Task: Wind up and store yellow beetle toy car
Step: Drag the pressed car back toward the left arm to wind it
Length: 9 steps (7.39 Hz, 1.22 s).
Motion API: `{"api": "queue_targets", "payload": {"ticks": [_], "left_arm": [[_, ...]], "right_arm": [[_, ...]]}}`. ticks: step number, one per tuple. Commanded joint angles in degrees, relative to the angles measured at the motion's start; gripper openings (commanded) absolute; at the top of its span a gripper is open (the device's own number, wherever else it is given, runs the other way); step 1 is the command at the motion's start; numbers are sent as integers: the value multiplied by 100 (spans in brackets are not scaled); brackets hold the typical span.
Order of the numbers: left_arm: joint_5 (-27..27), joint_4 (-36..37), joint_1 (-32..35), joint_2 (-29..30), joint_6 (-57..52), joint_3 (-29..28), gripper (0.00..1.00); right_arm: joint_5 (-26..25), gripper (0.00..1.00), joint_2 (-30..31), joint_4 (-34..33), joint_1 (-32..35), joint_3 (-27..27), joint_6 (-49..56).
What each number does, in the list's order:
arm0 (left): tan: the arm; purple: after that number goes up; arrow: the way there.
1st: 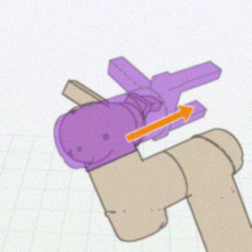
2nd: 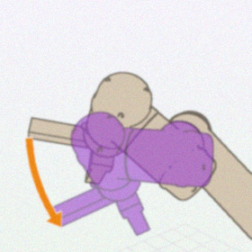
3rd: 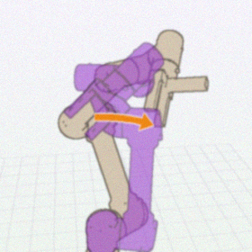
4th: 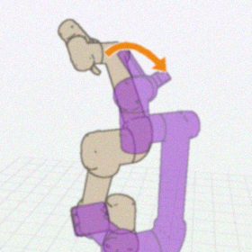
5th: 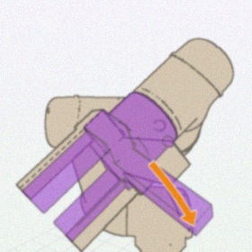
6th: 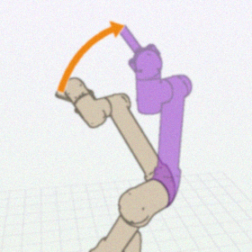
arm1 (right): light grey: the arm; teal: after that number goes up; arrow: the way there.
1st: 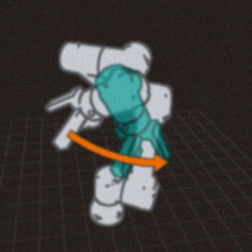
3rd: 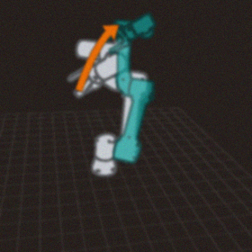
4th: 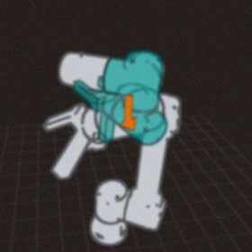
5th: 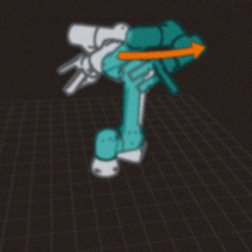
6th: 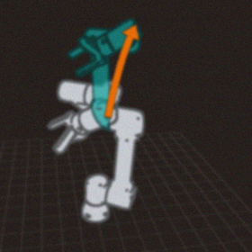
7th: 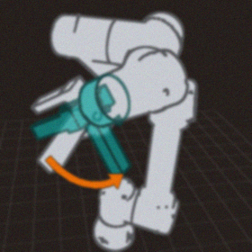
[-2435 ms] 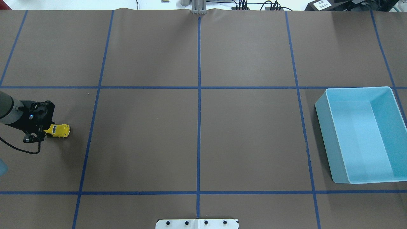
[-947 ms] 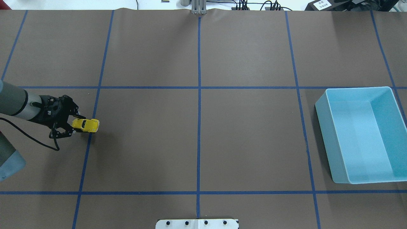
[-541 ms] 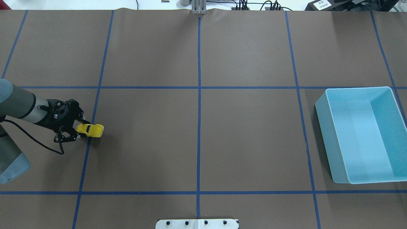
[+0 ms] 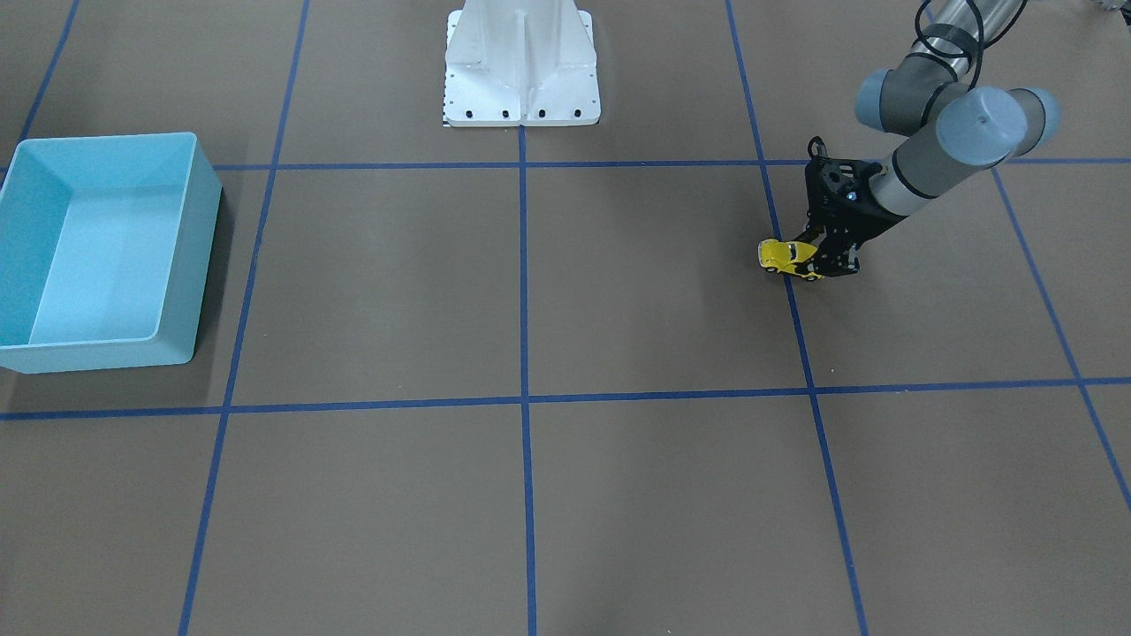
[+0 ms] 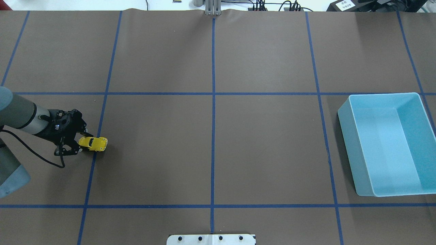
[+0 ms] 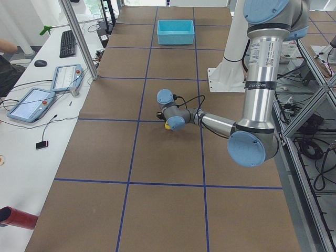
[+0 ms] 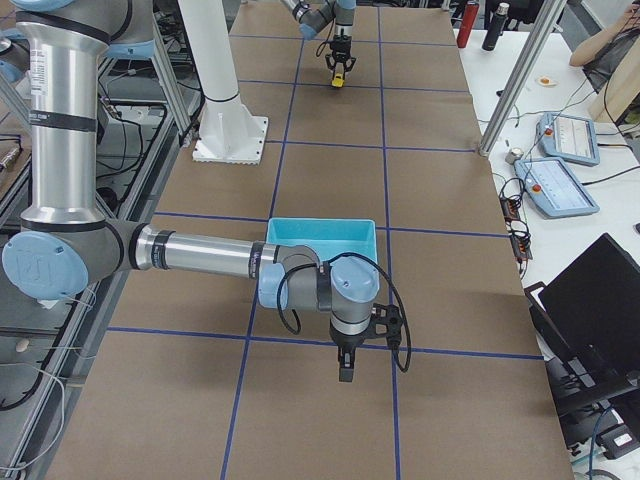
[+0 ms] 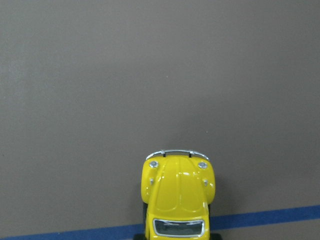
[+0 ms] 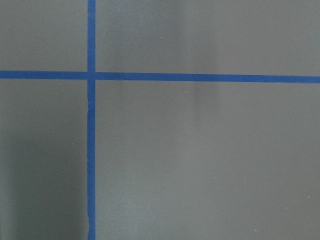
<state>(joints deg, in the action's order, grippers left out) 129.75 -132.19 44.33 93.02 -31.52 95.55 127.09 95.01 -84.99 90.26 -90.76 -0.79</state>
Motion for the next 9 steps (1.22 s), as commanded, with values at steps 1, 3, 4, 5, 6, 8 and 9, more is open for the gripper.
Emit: {"api": "queue_targets", "payload": {"ticks": [1,3,4,5,6,8,9], "left_arm": [[120,0,40,-134,-38,-27,6],[182,0,84,-223,-248,-97,6],[182,0,145,-232,-319,-115,6],[217,0,198,-232,-441,-159,6],[322,0,294,-232,-486,-238,6],[358,-9,374,-276,-627,-308,6],[393,-9,409,-337,-627,-318,6]], "right_arm": [[0,99,0,0,0,-3,0],[0,99,26,0,0,14,0],[0,99,35,0,0,-3,0],[0,99,35,0,0,-3,0],[0,99,35,0,0,-3,0],[0,99,17,0,0,-12,0],[0,99,8,0,0,-12,0]]}}
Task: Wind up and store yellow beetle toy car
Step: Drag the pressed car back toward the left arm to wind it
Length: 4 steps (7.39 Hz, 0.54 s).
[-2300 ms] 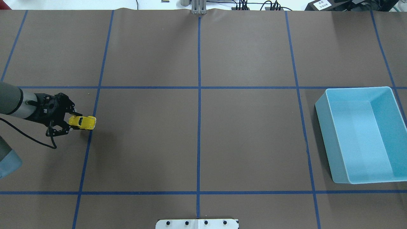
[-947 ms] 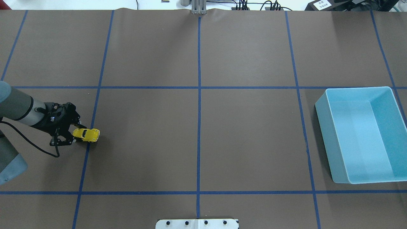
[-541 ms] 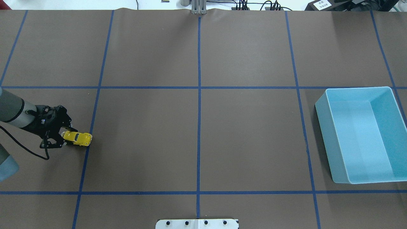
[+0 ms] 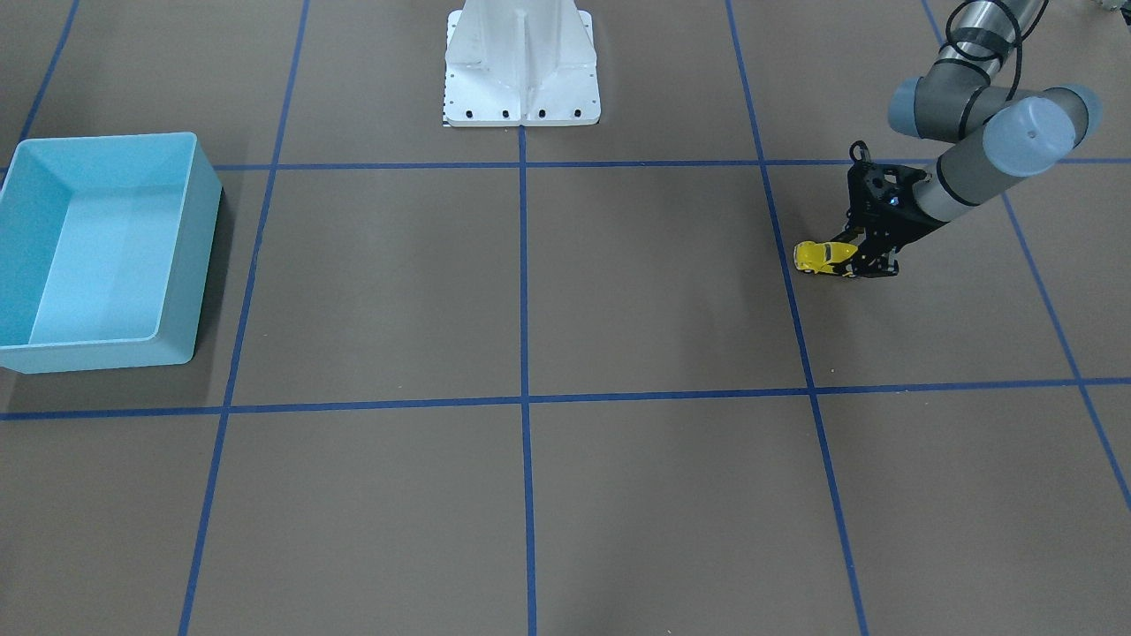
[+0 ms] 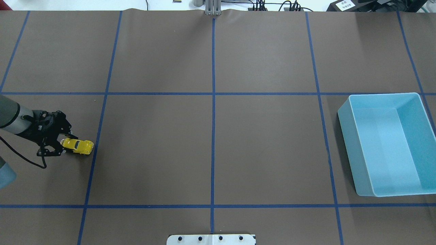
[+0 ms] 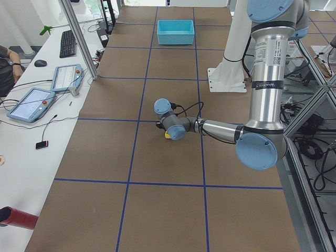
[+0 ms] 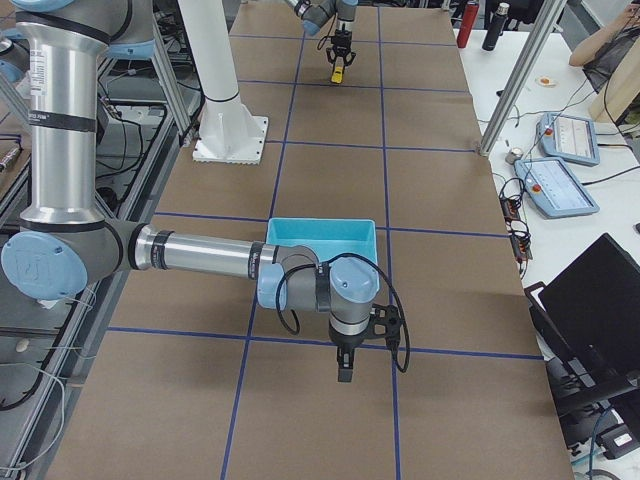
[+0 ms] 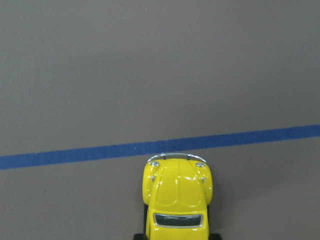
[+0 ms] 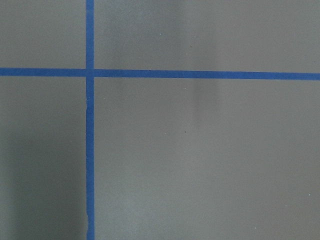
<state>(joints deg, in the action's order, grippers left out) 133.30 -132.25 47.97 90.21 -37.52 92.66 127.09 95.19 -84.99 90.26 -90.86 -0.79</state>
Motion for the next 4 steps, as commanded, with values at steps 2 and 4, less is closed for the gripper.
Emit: {"api": "queue_targets", "payload": {"ticks": [2,4], "left_arm": [[47,-20,72,-91,-27,-29,6],[82,-20,98,-100,-36,-64,7]], "right_arm": [[9,99,-18,9,0,-11,0],[0,99,-18,0,0,-2,9]]}}
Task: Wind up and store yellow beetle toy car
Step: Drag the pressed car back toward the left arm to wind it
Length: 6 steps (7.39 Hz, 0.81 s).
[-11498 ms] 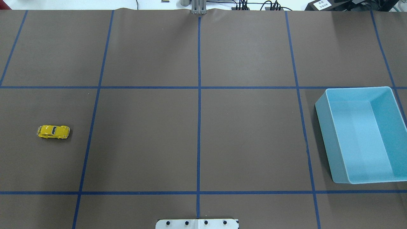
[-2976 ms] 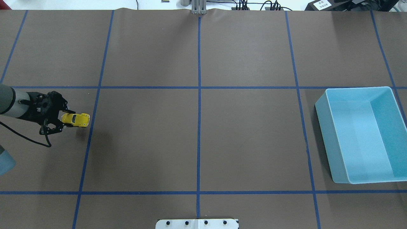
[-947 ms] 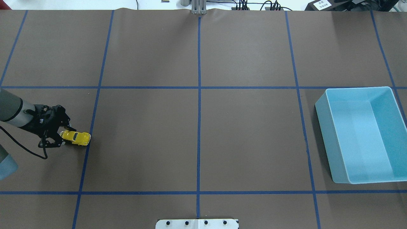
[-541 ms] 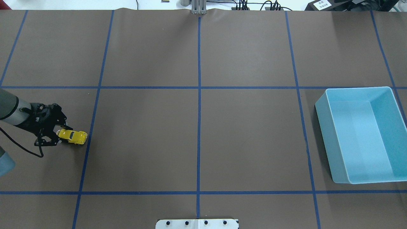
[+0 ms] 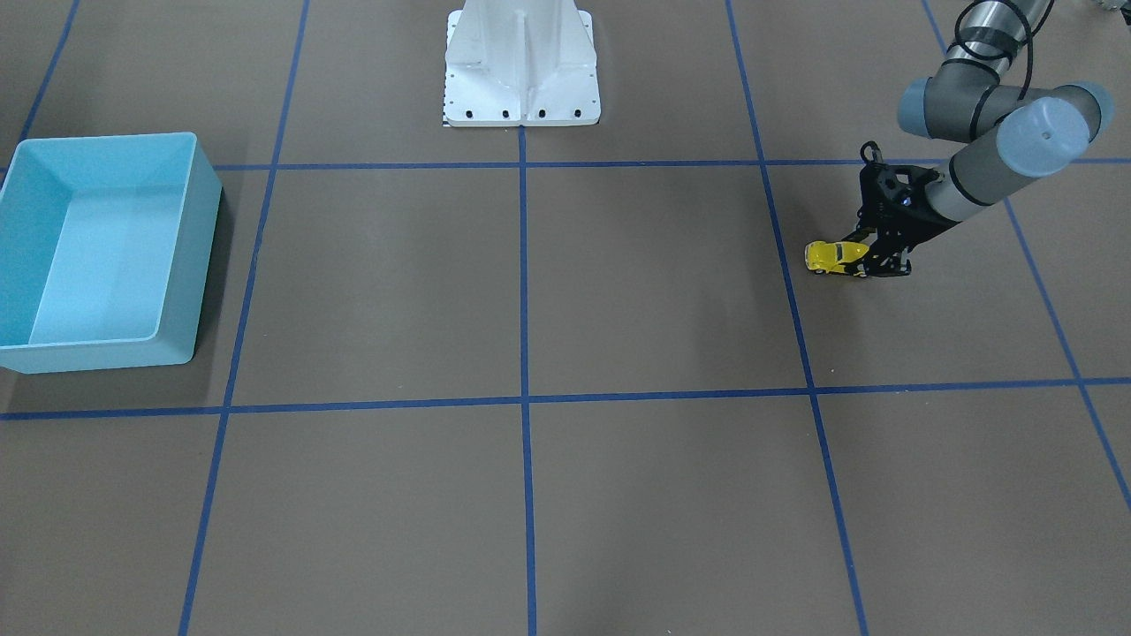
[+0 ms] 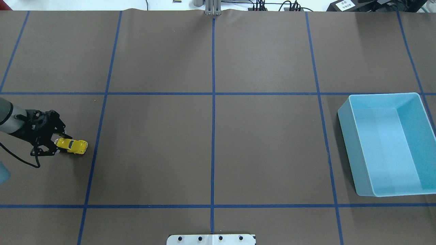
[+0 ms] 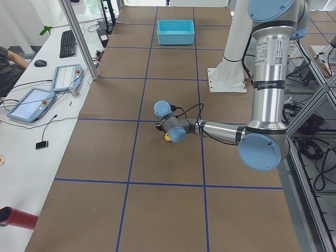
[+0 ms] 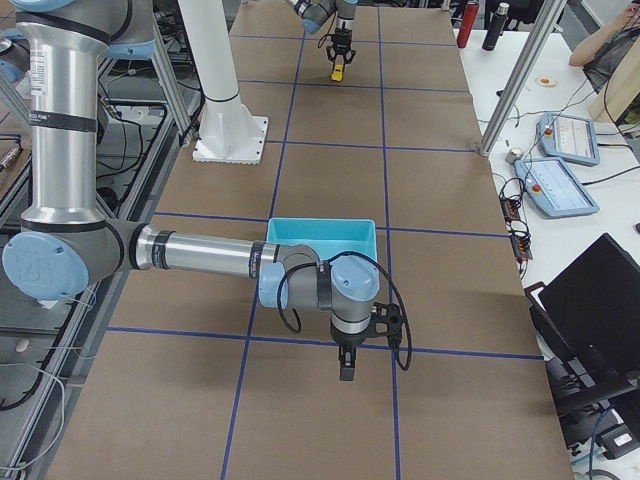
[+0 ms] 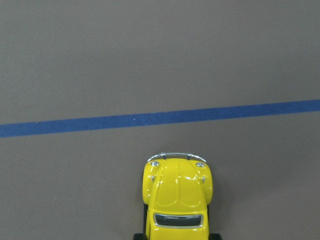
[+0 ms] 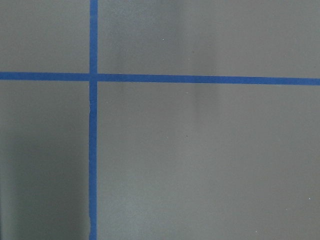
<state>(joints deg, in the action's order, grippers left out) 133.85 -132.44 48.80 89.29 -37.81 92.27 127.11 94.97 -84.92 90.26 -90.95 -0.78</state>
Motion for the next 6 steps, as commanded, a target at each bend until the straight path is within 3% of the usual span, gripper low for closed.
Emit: {"api": "queue_targets", "payload": {"ticks": [1,3,4,5,6], "left_arm": [[62,-10,59,-8,-42,-59,8],[71,-19,77,-8,-42,-94,8],[106,-27,95,-8,-42,-103,21],[107,-36,130,0,-42,-104,77],[107,-45,173,-8,-42,-104,100]], "right_arm": [[6,99,4,-7,0,7,-1],[7,99,4,-7,-9,-2,7],[-2,99,-22,2,0,-2,7],[6,99,-31,2,0,7,7],[7,99,-31,2,0,7,7]]}}
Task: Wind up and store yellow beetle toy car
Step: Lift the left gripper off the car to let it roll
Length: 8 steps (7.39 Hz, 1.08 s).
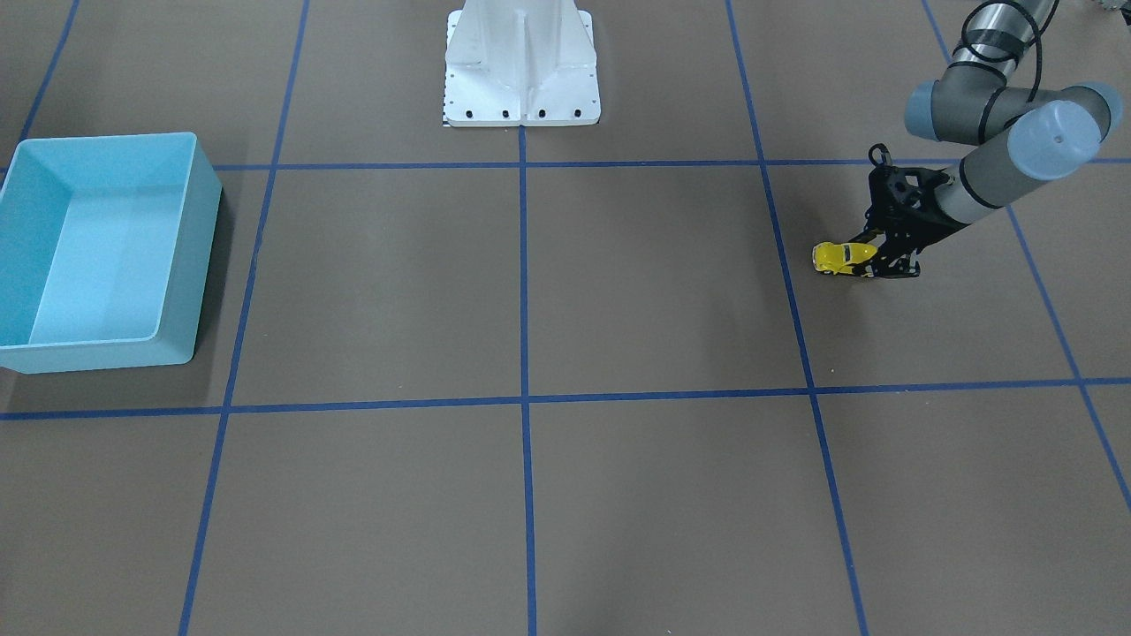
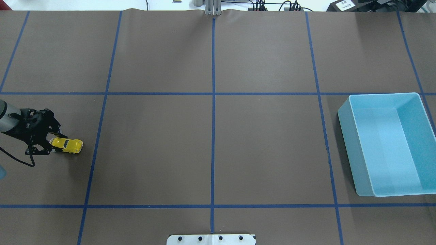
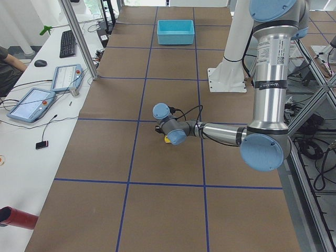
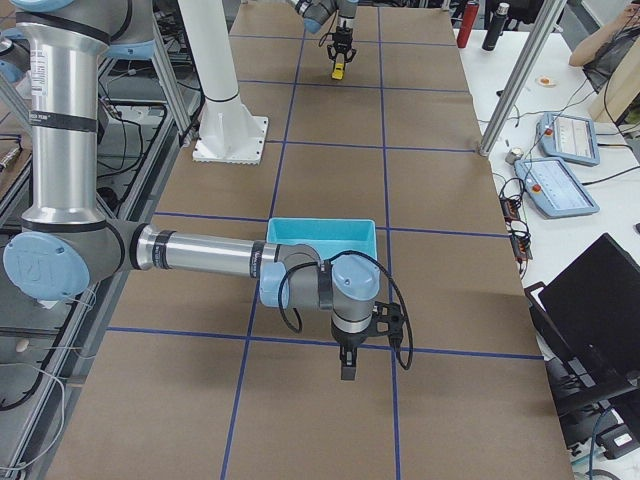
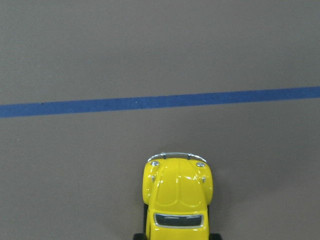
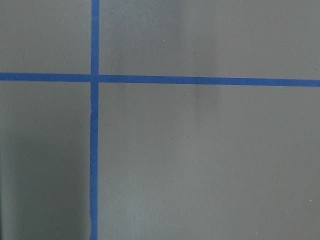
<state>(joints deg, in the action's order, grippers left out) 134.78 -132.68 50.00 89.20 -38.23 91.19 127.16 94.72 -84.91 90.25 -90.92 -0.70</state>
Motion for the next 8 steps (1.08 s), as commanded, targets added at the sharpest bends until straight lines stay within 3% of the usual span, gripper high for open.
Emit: {"api": "queue_targets", "payload": {"ticks": [1,8], "left_arm": [[13,-21,80,1,0,4,100],[57,128,528,-7,70,4,100]], "right_arm": [[2,99,-7,1,2,-4,0],[-7,99,-7,-8,2,4,0]]}}
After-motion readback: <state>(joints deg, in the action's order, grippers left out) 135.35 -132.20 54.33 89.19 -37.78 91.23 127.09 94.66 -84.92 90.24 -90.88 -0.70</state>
